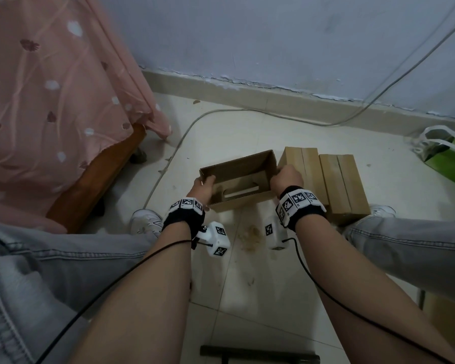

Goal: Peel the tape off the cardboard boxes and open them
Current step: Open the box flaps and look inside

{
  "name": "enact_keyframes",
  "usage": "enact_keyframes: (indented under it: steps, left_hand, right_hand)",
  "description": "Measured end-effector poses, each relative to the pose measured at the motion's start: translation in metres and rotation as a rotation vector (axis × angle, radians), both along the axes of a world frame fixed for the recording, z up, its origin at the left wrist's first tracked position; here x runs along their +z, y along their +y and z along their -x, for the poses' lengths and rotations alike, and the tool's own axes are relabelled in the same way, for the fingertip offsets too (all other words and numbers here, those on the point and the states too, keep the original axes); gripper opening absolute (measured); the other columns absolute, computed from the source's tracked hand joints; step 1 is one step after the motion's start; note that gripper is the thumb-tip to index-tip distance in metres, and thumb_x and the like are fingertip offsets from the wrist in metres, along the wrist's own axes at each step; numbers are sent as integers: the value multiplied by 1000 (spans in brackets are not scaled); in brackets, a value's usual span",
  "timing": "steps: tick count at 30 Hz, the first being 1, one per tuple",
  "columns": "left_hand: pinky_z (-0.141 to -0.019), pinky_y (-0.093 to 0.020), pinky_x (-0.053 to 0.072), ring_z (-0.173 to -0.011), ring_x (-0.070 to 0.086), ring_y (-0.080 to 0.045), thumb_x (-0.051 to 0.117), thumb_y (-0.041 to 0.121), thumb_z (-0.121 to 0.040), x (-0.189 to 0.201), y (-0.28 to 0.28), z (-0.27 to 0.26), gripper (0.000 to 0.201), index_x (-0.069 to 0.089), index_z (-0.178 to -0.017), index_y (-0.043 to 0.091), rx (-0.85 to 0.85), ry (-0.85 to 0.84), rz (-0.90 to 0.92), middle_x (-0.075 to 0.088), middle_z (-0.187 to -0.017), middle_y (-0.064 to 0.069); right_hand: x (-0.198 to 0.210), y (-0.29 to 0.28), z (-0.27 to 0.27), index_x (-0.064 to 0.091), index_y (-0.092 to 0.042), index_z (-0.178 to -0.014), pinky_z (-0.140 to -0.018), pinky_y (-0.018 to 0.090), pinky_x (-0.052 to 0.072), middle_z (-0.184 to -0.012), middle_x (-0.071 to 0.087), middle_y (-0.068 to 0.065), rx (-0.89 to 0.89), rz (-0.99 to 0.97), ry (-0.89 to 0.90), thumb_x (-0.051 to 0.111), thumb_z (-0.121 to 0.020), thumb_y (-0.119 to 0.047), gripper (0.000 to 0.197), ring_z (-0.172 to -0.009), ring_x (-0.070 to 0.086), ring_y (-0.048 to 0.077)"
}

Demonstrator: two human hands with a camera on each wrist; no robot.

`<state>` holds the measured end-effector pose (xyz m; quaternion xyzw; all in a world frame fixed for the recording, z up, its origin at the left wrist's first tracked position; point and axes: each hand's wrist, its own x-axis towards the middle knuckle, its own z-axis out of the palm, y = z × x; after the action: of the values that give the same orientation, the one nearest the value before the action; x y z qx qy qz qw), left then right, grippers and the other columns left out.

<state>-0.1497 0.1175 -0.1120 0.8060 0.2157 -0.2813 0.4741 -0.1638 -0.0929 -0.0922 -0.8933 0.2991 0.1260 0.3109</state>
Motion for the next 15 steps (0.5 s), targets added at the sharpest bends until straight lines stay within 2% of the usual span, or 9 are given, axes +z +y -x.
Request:
enact_keyframes:
  steps: [1,2,3,5,7,9,11,13,15]
  left_hand:
    - [-87,-43,52,-116,56,-38,49,57,-89,-1,2,-1,67,31,-145,26,-11,-72,-13,51,-135,-12]
    - [-98,-44,48,-121,53,-37,53,52,-89,-1,3,-1,67,29,-148,29,-57,-164,-66,49,-140,-13]
    - [-103,-40,43,-124,50,-35,59,42,-89,-1,5,-1,66,31,-148,31,-118,-259,-131,47,-141,-14]
    - [-101,-33,40,-125,46,-30,66,22,-86,2,4,-3,64,40,-144,31,-190,-386,-232,43,-140,-12]
    - [-95,-28,41,-122,49,-26,67,12,-83,11,0,-7,58,51,-136,29,-244,-451,-274,48,-136,-9]
    - [-86,-23,42,-111,59,-24,66,11,-85,15,-3,-13,45,61,-127,26,-331,-436,-274,63,-124,-7]
    - [-80,-24,42,-103,63,-27,60,13,-93,16,-2,-15,28,68,-118,22,-361,-396,-282,70,-111,-8]
    - [-81,-29,45,-101,64,-32,55,15,-97,13,4,-14,23,71,-114,18,-290,-356,-286,70,-107,-11]
    - [-88,-35,51,-101,64,-35,56,17,-97,3,14,-12,25,70,-117,16,-173,-289,-248,70,-108,-15]
  right_hand:
    - [0,-2,0,65,-4,-111,-71,30,44,-105,67,16,-8,2,-9,51,-95,-8,23,-90,61,30]
    - [0,-3,1,64,-5,-116,-73,29,44,-109,67,16,-12,7,-23,50,-96,-9,25,-95,62,31]
    - [0,-3,2,63,-6,-119,-75,30,43,-111,66,16,-16,12,-44,50,-97,-10,26,-101,62,32]
    - [1,-2,1,64,-7,-119,-77,30,44,-109,67,14,-23,13,-95,50,-99,-16,26,-103,63,32]
    - [2,2,-3,67,-8,-114,-77,31,48,-104,69,12,-24,11,-148,53,-99,-23,26,-98,65,30]
    - [7,5,-6,70,-12,-110,-76,31,50,-99,71,10,-23,24,-206,55,-98,-28,26,-93,66,27]
    - [12,5,-9,72,-14,-105,-76,30,52,-95,71,8,-35,14,-244,57,-96,-33,27,-91,66,26]
    - [13,3,-11,72,-16,-104,-82,35,55,-96,72,6,-36,-116,-267,58,-91,-45,34,-93,66,25]
    - [14,2,-9,66,-23,-118,-93,39,53,-113,69,1,-56,-346,-277,57,-84,-62,53,-104,64,21]
